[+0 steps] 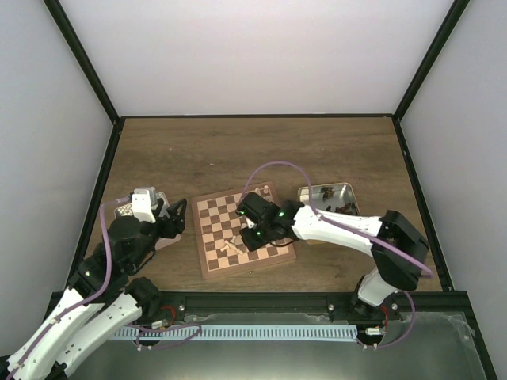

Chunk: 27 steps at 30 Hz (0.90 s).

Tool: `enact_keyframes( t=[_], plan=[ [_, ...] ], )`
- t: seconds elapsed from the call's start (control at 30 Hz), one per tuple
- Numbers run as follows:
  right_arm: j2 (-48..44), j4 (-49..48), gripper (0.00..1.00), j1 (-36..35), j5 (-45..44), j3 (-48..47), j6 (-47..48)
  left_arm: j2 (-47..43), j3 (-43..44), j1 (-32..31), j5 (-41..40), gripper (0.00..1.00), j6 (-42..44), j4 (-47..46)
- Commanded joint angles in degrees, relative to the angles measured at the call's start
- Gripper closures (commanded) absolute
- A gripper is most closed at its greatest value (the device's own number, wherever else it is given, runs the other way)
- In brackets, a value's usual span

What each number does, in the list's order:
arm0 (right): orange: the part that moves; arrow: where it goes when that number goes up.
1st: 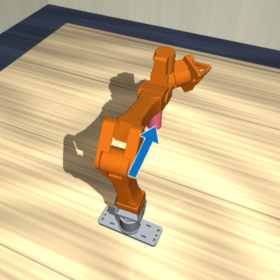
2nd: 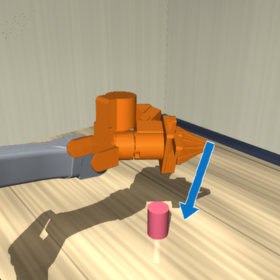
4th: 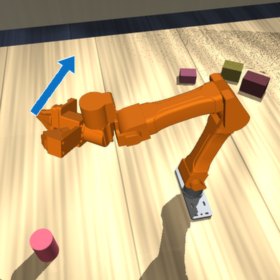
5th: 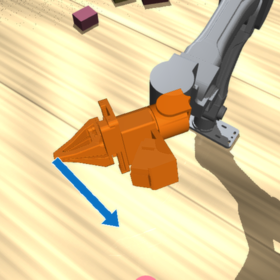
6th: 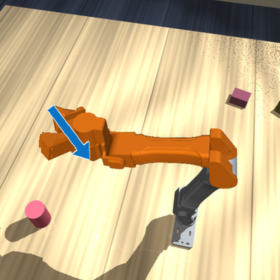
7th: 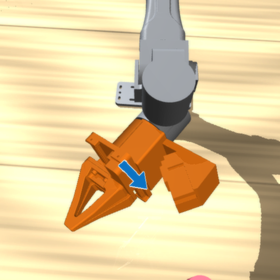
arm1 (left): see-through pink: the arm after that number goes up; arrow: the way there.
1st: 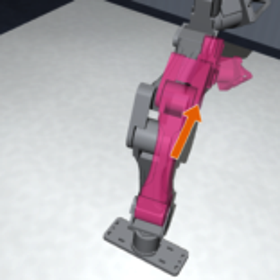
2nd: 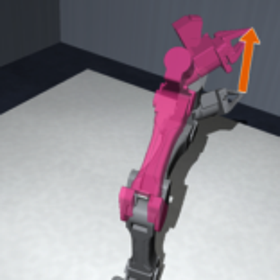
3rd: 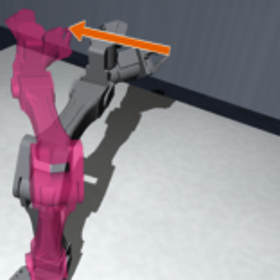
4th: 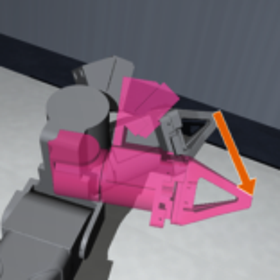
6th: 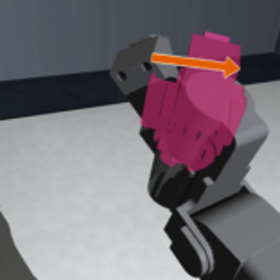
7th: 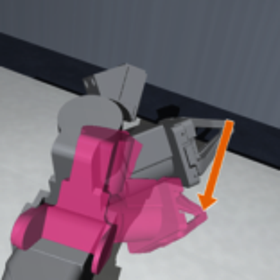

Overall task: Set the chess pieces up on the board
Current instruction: Pick up the chess piece from the chessboard, then place the chess piece on the chessboard.

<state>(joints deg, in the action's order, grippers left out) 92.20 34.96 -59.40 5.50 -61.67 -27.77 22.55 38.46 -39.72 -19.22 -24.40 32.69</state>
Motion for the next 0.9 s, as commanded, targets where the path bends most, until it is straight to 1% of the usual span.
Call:
enact_keyframes(
  t=[0.0, 0.1, 0.17, 0.23, 0.4, 0.53, 0.87],
  plan=[
    [-3.64, -2.89, 0.88, -0.35, 1.19, -2.64, 1.8, -0.36, -0.28, 0.28, -0.27, 0.24, -0.03, -0.66],
    [-2.24, -2.92, 0.87, -0.33, -4.36, -5.22, 1.17, -0.56, -0.23, 0.32, -0.34, 0.24, -0.03, -0.58],
    [0.66, -1.47, 0.86, -0.26, -10.73, -8.72, 0.42, -0.8, -0.22, 0.35, -0.41, 0.24, -0.1, -0.6],
    [5.12, 0.22, 0.86, -0.07, -14.53, -12.43, -0.02, -1.05, -0.29, 0.32, -0.57, 0.24, -0.12, -0.56],
    [13.7, 2.54, 0.87, 1.32, -20.21, -20.06, -0.48, -1.78, -0.25, 0.27, -0.91, 0.24, -0.19, -0.48],
    [17.34, 2.33, 0.87, 3.35, -20.41, -22.83, -0.43, -1.84, -0.23, 0.29, -1.08, 0.24, -0.2, -0.37],
    [20.08, 0.29, 0.87, 5.93, -19.95, -24.07, 0.24, -1.74, -0.27, 0.3, -0.95, 0.24, -0.12, -0.47]
  ],
)
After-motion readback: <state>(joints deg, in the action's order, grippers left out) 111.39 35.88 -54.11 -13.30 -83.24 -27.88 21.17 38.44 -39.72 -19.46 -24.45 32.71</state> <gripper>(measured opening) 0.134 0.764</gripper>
